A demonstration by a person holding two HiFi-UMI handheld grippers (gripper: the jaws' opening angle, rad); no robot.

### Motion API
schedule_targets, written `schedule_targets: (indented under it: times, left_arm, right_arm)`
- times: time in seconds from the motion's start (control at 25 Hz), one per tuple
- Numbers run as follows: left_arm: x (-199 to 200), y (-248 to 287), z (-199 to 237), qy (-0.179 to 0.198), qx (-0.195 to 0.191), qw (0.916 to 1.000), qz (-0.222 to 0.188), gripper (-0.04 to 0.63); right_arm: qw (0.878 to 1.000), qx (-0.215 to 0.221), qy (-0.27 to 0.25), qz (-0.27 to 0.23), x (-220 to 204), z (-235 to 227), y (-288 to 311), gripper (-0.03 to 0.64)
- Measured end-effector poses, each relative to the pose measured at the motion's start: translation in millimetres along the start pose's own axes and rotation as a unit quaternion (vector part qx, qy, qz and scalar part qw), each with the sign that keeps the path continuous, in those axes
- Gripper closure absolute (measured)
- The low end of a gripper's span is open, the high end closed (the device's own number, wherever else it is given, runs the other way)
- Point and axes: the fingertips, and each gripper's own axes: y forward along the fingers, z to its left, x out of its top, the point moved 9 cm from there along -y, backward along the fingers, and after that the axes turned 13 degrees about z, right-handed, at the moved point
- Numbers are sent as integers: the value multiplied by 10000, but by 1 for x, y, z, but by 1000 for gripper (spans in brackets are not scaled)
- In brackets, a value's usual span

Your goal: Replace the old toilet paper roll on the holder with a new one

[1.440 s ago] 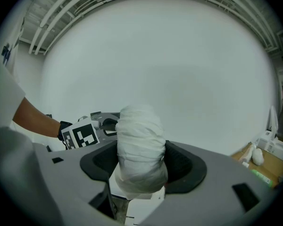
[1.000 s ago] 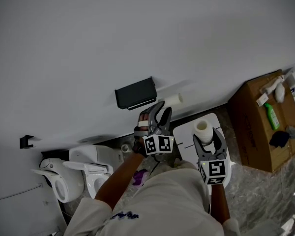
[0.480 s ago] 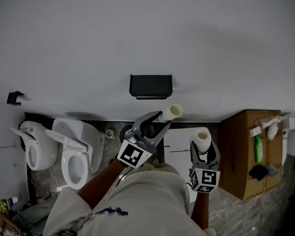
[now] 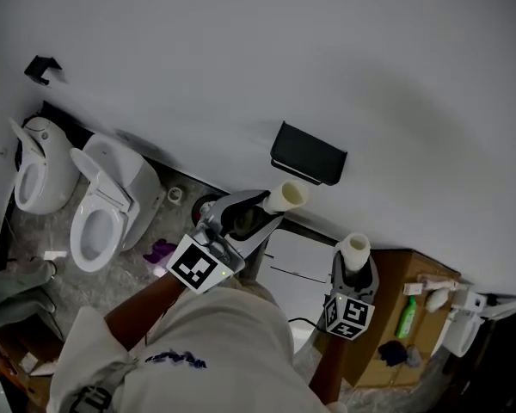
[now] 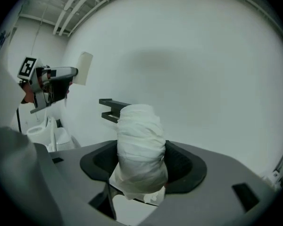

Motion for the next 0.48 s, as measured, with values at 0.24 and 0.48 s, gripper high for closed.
schedule_targets:
  times: [0.24, 0.48]
  left_arm:
    - [-5, -25, 22, -146, 436, 9989, 5, 439]
    - [-7, -36, 29, -44, 625, 9980, 49, 439]
  right_arm:
    - [9837, -650, -1630, 397, 21, -4, 32, 319]
    - [9626, -1063, -2414, 612, 33, -16, 58, 319]
